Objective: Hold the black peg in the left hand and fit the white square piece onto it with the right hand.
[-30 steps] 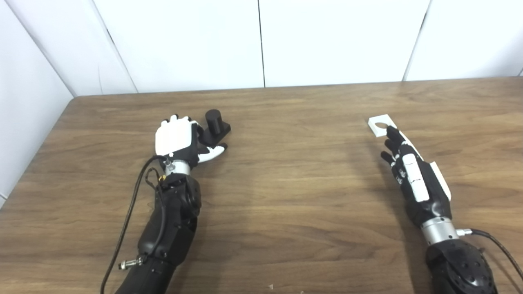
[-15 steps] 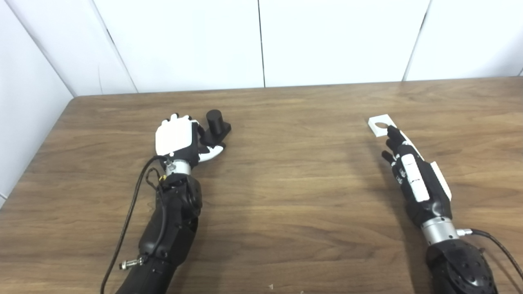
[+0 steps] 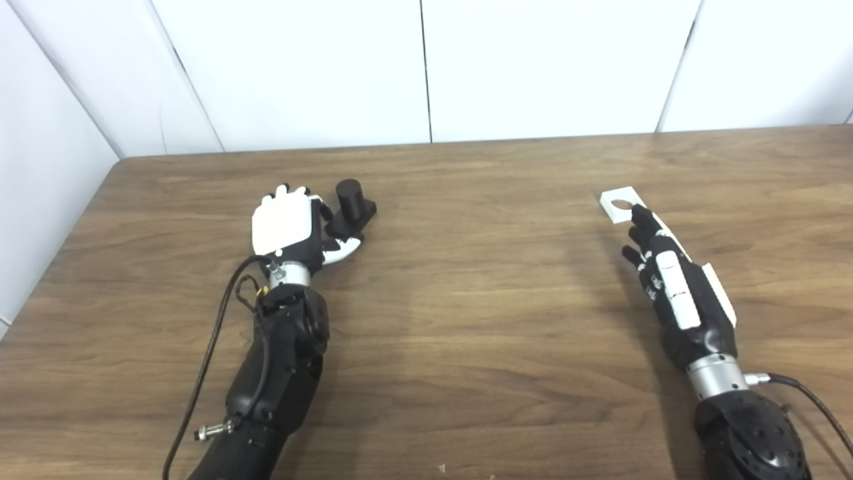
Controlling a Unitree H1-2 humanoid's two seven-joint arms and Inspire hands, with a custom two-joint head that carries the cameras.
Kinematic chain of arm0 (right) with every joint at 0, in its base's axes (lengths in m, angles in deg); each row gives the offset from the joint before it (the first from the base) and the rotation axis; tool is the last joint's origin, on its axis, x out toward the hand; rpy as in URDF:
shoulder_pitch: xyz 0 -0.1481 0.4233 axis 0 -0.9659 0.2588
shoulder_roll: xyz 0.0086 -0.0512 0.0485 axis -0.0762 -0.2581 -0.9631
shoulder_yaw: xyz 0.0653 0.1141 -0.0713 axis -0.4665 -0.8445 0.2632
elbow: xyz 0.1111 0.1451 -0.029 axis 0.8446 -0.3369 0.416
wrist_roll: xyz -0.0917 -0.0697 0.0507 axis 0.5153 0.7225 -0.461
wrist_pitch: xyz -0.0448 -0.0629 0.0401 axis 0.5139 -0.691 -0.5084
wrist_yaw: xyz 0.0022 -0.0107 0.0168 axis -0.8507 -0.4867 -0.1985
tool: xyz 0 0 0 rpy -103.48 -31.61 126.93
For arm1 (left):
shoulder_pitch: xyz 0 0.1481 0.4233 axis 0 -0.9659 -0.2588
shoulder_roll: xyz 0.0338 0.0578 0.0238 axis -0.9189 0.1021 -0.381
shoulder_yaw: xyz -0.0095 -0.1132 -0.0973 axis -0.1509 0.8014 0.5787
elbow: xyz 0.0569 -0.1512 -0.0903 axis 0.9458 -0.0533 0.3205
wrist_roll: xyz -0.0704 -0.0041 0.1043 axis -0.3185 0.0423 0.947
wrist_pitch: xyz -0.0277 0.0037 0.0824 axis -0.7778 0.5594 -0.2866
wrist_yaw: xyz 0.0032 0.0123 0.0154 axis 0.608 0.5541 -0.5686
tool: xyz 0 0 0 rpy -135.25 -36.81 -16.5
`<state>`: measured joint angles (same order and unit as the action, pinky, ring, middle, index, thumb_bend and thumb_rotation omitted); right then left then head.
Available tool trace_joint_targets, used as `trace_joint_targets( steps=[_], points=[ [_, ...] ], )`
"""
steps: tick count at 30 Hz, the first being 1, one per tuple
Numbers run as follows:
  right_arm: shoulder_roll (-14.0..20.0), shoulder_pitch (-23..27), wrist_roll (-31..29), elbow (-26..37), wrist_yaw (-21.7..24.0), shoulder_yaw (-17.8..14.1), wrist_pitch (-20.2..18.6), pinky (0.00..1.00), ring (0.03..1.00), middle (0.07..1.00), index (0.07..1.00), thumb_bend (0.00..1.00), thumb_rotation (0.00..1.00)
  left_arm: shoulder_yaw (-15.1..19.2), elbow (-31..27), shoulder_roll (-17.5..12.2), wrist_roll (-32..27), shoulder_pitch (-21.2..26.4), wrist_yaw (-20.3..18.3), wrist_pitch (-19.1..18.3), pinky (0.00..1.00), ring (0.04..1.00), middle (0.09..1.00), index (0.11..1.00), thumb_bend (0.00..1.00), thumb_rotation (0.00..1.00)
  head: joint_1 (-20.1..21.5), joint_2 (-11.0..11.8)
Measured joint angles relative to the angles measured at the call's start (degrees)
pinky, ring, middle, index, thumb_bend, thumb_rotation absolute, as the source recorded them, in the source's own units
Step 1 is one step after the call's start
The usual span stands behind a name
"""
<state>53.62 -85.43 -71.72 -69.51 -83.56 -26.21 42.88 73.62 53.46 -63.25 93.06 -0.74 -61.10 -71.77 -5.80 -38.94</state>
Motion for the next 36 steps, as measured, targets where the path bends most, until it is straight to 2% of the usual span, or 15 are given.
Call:
trace_joint_targets(
  steps=[15, 27, 36],
  points=[
    [0.01, 0.00, 0.00, 0.00, 0.18, 0.04, 0.00, 0.96, 0.986, 0.973, 0.932, 0.51, 0.84, -0.89, 0.75, -0.21, -1.04, 0.01, 2.72, 0.11, 0.97, 0.991, 0.919, 0.630, 0.57, 0.38, 0.26, -0.35],
    [0.01, 0.01, 0.07, 0.02, 0.20, 0.07, -0.03, 0.96, 0.993, 0.981, 0.941, 0.51, 0.86, -1.06, 0.74, -0.65, -3.18, 0.07, 4.65, 0.56, 0.98, 0.984, 0.905, 0.577, 0.59, 0.29, 0.26, -0.53],
    [0.09, 0.01, 0.06, 0.03, 0.29, 0.18, -0.11, 0.97, 1.000, 0.987, 0.945, 0.53, 0.87, -1.09, 0.72, -0.75, -4.48, 0.11, 5.47, 0.54, 0.98, 0.987, 0.905, 0.577, 0.59, 0.28, 0.44, -0.79]
  ],
)
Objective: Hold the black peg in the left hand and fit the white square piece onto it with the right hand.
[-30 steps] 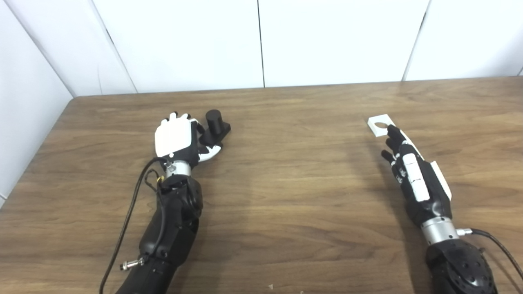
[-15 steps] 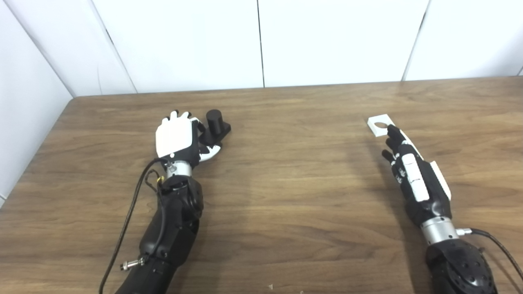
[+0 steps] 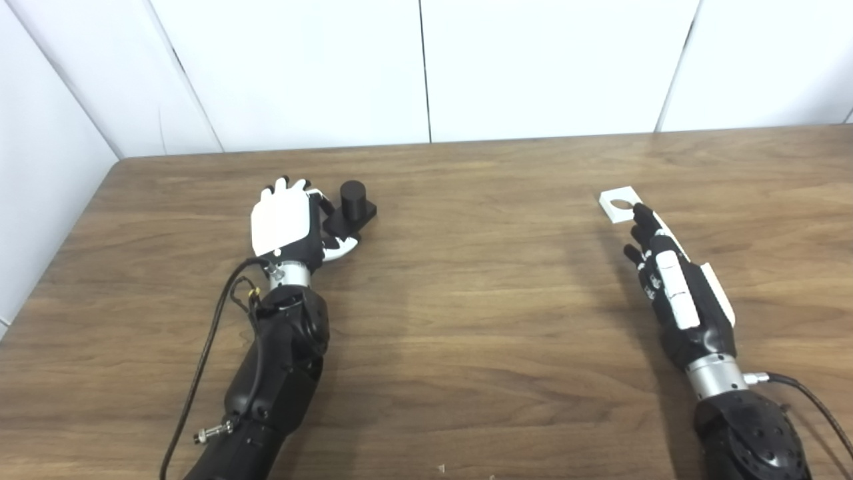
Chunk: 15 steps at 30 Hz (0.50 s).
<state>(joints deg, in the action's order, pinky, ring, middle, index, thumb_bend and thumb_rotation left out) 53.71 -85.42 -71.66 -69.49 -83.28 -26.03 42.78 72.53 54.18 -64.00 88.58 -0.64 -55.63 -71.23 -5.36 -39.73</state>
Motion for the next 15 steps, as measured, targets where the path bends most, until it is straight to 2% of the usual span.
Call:
trace_joint_targets(
  steps=[15],
  points=[
    [0.23, -0.06, 0.30, 0.06, 0.13, 0.17, -0.22, 0.97, 1.000, 0.990, 0.949, 0.54, 0.88, -0.19, 0.00, 0.00, -1.30, 0.00, 0.66, 0.05, 0.97, 0.978, 0.895, 0.578, 0.57, 0.29, 0.18, -0.18]
  ],
)
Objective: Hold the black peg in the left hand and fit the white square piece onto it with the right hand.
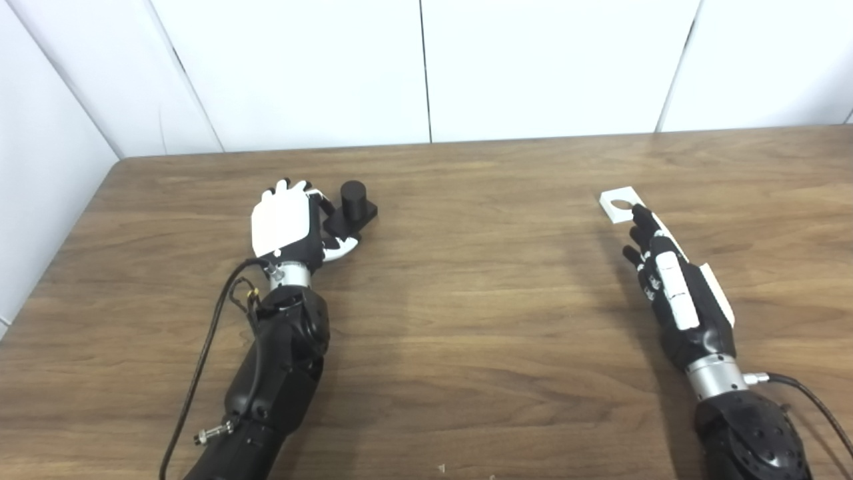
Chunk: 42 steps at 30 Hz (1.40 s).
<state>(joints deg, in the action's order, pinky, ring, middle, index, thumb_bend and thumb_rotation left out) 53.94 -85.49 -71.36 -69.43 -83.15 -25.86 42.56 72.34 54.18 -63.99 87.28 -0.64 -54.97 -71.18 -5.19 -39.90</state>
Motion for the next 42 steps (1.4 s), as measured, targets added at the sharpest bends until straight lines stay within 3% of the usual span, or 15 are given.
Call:
trace_joint_targets(
  steps=[12, 19, 30, 42],
  points=[
    [0.86, -0.07, 0.47, 0.01, 0.03, 0.41, -0.29, 0.98, 1.000, 0.998, 0.957, 0.53, 0.90, -0.09, -2.60, 0.24, -2.06, -1.48, 0.26, 0.03, 0.96, 0.972, 0.887, 0.561, 0.55, 0.28, 0.18, 0.00],
    [0.99, -0.07, 0.54, 0.01, 0.04, 0.51, -0.52, 0.98, 1.000, 0.997, 0.953, 0.54, 0.90, -2.05, -6.35, 0.47, -1.96, -3.94, -0.10, -0.02, 0.96, 0.978, 0.892, 0.568, 0.55, 0.33, 0.26, -0.18],
    [0.98, 0.01, 1.27, -0.06, 0.04, 0.74, -0.66, 0.98, 1.000, 0.997, 0.956, 0.56, 0.91, -3.92, -12.77, 1.24, -1.24, -7.22, -3.18, -0.33, 0.96, 0.987, 0.892, 0.539, 0.54, 0.28, 0.61, -0.17],
    [0.73, 0.18, 2.34, -0.06, -0.04, 0.78, -1.76, 0.97, 1.000, 0.992, 0.949, 0.59, 0.90, -6.03, -19.82, 2.90, -0.29, -11.94, -4.49, 0.01, 0.92, 0.989, 0.896, 0.565, 0.57, 0.27, 0.44, -0.18]
  ],
)
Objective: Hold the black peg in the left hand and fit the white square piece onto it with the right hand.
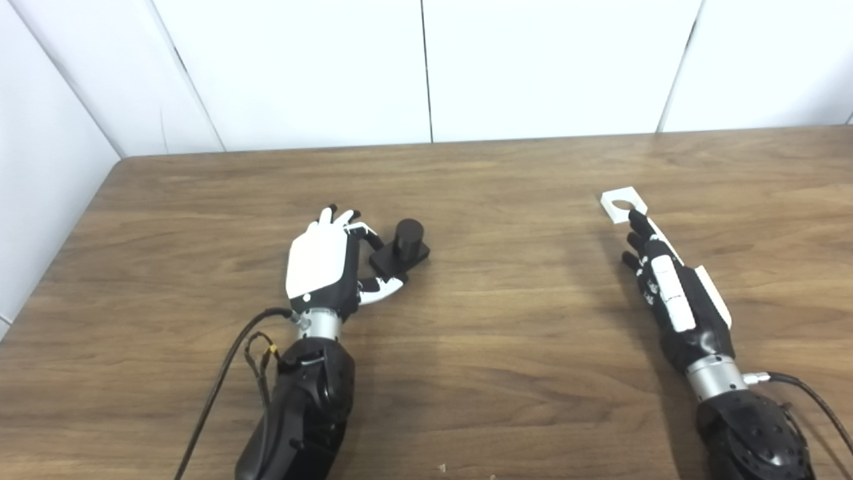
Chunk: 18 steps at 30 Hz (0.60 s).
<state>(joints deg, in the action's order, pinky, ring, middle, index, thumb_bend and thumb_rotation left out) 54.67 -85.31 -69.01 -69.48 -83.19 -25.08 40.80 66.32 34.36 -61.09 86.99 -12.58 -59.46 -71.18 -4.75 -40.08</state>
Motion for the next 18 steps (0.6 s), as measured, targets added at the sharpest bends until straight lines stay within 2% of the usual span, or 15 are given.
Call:
trace_joint_targets(
  steps=[10, 14, 18],
  points=[
    [-0.35, 0.23, 0.81, -0.24, -0.06, 0.11, 0.03, 0.97, 1.000, 0.996, 0.958, 0.58, 0.93, -1.94, -5.36, 1.01, 1.86, -2.96, -3.07, 0.16, 0.92, 1.000, 0.909, 0.561, 0.55, 0.28, 0.44, 0.09],
    [-0.41, 0.27, 0.89, -0.26, -0.06, 0.12, 0.02, 0.97, 1.000, 1.000, 0.963, 0.59, 0.92, -2.76, -6.31, 2.16, 1.85, -4.15, -3.16, 0.54, 0.93, 1.000, 0.903, 0.563, 0.57, 0.25, 1.14, 0.26],
    [-0.53, 0.32, 0.89, -0.26, -0.06, 0.07, 0.02, 0.97, 1.000, 1.000, 0.960, 0.59, 0.93, -3.98, -7.04, 2.53, 2.17, -5.83, -3.16, 1.25, 0.93, 1.000, 0.907, 0.564, 0.56, 0.27, 1.23, 0.26]
  ],
)
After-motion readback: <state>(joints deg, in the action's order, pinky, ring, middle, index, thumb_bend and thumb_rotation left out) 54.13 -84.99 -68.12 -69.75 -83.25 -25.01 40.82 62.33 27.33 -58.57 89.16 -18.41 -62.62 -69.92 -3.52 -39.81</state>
